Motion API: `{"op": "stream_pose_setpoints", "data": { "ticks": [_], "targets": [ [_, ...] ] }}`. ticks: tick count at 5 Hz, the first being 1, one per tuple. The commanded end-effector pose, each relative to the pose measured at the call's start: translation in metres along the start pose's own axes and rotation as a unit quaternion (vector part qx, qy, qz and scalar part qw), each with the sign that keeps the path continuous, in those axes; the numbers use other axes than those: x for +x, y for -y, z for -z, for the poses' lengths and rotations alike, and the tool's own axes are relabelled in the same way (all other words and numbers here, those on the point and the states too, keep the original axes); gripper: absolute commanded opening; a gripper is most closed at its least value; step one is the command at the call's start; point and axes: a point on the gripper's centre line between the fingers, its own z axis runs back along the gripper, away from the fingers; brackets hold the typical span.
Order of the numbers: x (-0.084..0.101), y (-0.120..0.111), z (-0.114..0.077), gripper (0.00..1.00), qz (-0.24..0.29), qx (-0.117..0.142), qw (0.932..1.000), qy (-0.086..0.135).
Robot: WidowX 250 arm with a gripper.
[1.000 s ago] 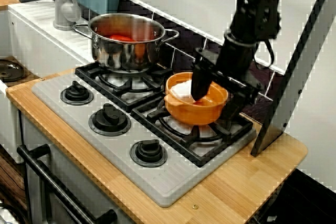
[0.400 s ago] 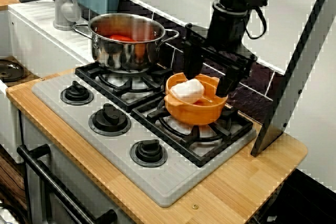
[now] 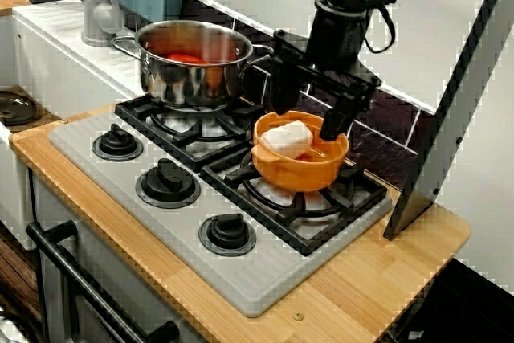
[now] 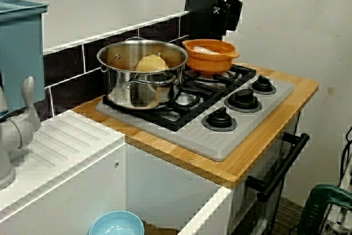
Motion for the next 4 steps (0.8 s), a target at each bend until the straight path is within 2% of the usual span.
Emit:
{"op": "stream_pose_setpoints", "data": {
  "ticks": [1, 4],
  "targets": [
    [0.004, -0.027, -0.028, 1.00, -0.020, -0.007, 0.9989, 0.041],
    [0.001, -0.033, -0.016, 1.00, -0.019, 0.007, 0.9988, 0.044]
  ]
}}
